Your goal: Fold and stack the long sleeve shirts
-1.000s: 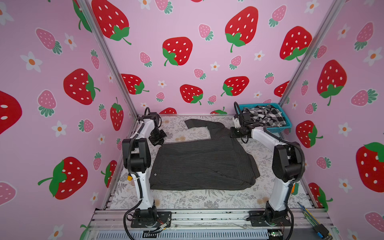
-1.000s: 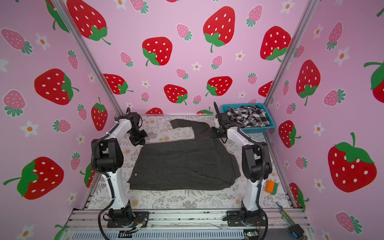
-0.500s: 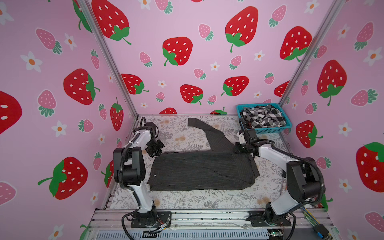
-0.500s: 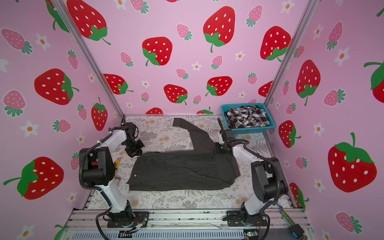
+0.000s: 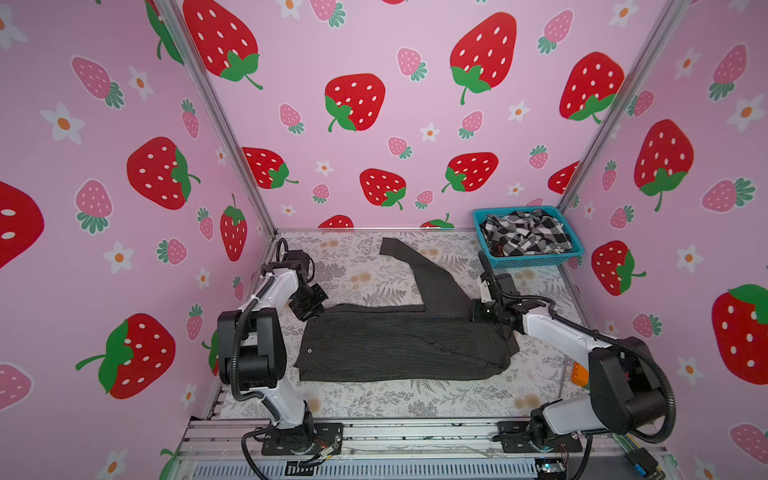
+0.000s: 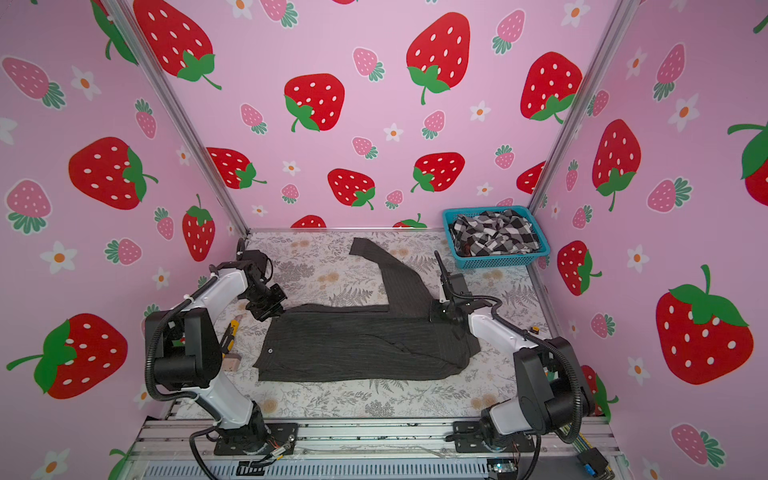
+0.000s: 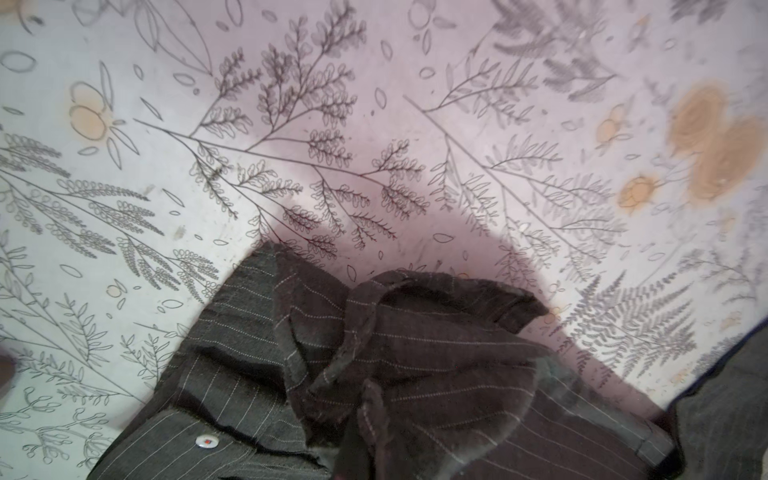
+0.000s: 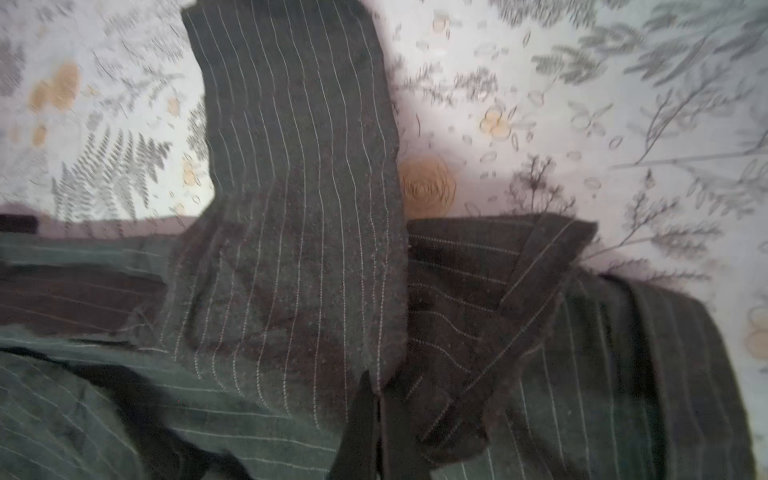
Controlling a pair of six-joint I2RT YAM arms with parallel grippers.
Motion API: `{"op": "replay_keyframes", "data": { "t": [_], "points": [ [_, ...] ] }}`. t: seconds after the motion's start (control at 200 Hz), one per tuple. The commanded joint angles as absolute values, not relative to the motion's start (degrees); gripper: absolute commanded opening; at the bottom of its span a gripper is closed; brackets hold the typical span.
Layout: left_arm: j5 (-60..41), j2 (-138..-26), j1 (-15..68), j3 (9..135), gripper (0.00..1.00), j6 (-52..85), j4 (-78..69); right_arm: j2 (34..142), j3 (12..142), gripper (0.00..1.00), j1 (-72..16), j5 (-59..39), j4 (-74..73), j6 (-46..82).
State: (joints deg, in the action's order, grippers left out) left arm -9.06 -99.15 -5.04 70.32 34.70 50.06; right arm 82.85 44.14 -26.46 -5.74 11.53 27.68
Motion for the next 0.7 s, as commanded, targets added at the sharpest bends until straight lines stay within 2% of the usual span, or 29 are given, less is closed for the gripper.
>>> {"op": "replay_keyframes", "data": {
  "t": [0.0,0.025,0.05,0.095,0.11,0.15,0.16,0.285,0.35,0.41,0.63,0.695],
  "points": [
    [-8.88,-99.67,-5.53,66.73,0.13,34.06,52.26,81.49,42.03,0.05,-28.35,-3.3,12.22,29.44],
    [-9.41,-99.31,-5.46,66.09,0.25,34.2,52.26,81.2,41.93,0.12,-28.53,-3.0,12.54,29.53],
    [-10.12,-98.63,-5.45,65.67,0.35,34.34,52.38,80.74,41.97,0.22,-28.72,-2.49,13.17,29.68],
    [-11.06,-96.62,-5.31,64.64,0.48,34.54,52.51,79.8,42.37,0.34,-28.74,-1.71,14.07,29.75],
    [-11.19,-95.75,-5.21,64.42,0.51,34.61,52.66,79.27,42.7,0.41,-28.74,-1.24,14.64,29.79],
    [-11.48,-93.27,-5.02,64.07,0.53,34.68,53.35,78.31,43.69,0.5,-28.74,-0.17,15.82,29.75],
    [-11.57,-92.62,-5.03,64.07,0.53,34.64,53.53,77.96,44.25,0.56,-28.74,0.29,16.58,29.87],
    [-8.35,-86.42,-5.75,66.43,0.56,33.94,57.94,77.15,51.27,0.76,-28.71,5.03,22.64,28.79],
    [-4.35,-85.3,-5.8,70.03,0.56,33.87,60.37,78.36,55.19,0.75,-28.65,6.67,24.67,28.17],
    [-4.1,-85.05,-5.51,72.06,0.46,34.56,59.98,79.99,57.54,0.67,-28.97,4.58,24.16,27.54],
    [-12.04,-92.8,0.76,73.08,0.42,38.92,53.84,89.33,60.61,0.52,-33.23,1.07,20.92,28.1],
    [-15.76,-96.25,2.56,72.38,0.37,40.25,50.48,91.58,60.34,0.46,-33.81,1.7,20.47,28.53]
  ]
}}
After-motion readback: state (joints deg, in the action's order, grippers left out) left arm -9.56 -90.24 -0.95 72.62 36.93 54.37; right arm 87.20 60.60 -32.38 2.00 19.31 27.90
